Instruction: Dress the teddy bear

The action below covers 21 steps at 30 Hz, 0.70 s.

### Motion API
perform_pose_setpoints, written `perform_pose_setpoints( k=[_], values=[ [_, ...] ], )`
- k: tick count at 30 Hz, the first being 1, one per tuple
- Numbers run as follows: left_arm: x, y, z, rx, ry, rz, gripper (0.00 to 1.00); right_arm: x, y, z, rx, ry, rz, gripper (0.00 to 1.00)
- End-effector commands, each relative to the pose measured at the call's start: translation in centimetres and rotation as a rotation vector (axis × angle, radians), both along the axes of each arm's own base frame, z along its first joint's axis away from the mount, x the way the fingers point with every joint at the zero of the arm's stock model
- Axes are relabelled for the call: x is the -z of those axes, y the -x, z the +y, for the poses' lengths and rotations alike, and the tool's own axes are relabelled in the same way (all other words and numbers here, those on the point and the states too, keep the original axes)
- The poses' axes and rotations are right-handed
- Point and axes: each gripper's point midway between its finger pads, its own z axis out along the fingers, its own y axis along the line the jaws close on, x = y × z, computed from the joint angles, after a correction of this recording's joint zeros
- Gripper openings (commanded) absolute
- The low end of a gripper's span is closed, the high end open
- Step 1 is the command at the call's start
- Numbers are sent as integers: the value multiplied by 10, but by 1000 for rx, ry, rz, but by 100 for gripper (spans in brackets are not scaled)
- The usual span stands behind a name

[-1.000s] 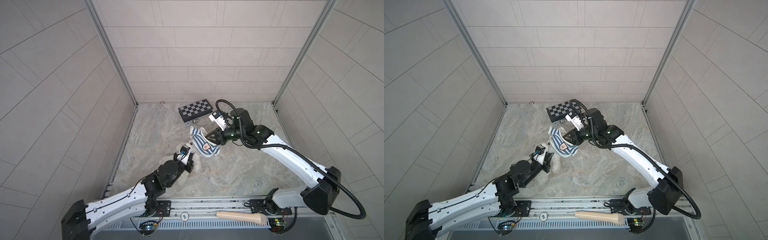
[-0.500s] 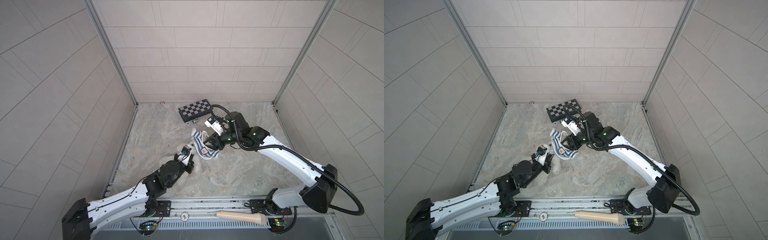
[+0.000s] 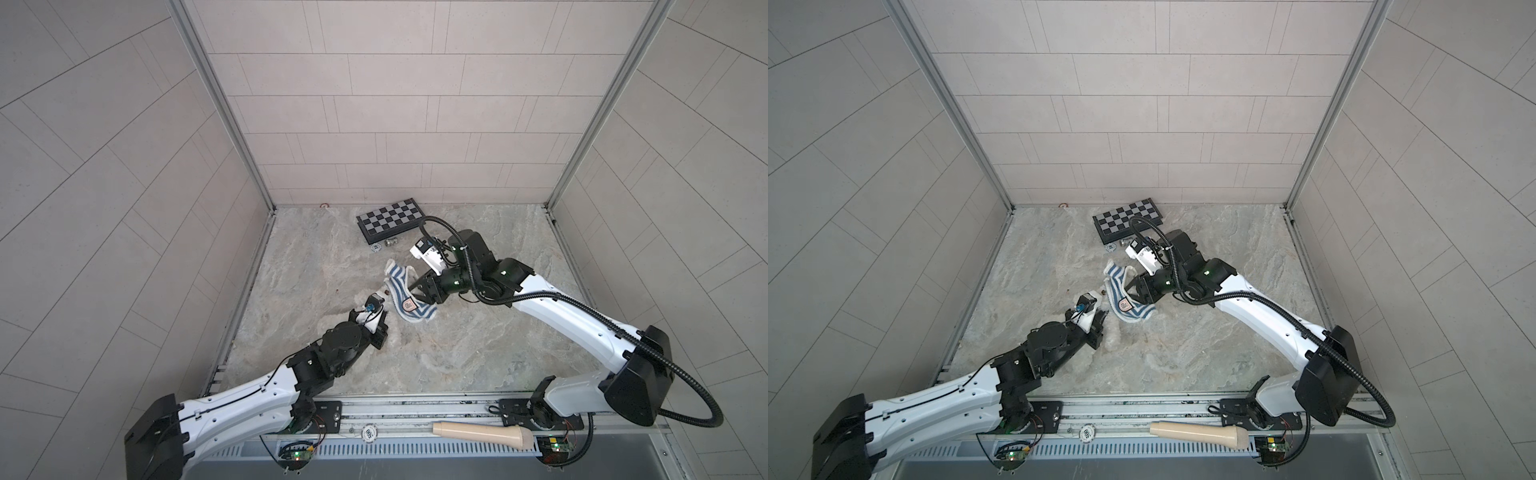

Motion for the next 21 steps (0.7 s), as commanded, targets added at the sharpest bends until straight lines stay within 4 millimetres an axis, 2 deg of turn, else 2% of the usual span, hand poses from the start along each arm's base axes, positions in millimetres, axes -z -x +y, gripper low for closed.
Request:
perform_pose_setpoints(
  k=[1, 10, 13, 21],
  values=[
    [-27, -2, -4, 5, 75, -66, 0, -13, -4, 5, 18, -104, 38, 41],
    [-26, -2, -7, 12, 87, -63, 0, -4, -2, 13, -8, -126, 71, 40],
    [-25, -3, -7, 11, 88, -63, 0, -7, 0, 15, -15, -142, 77, 29],
    [-24, -4, -7, 7, 84, -61, 0, -13, 5, 14, -28, -167, 76, 9]
  ],
)
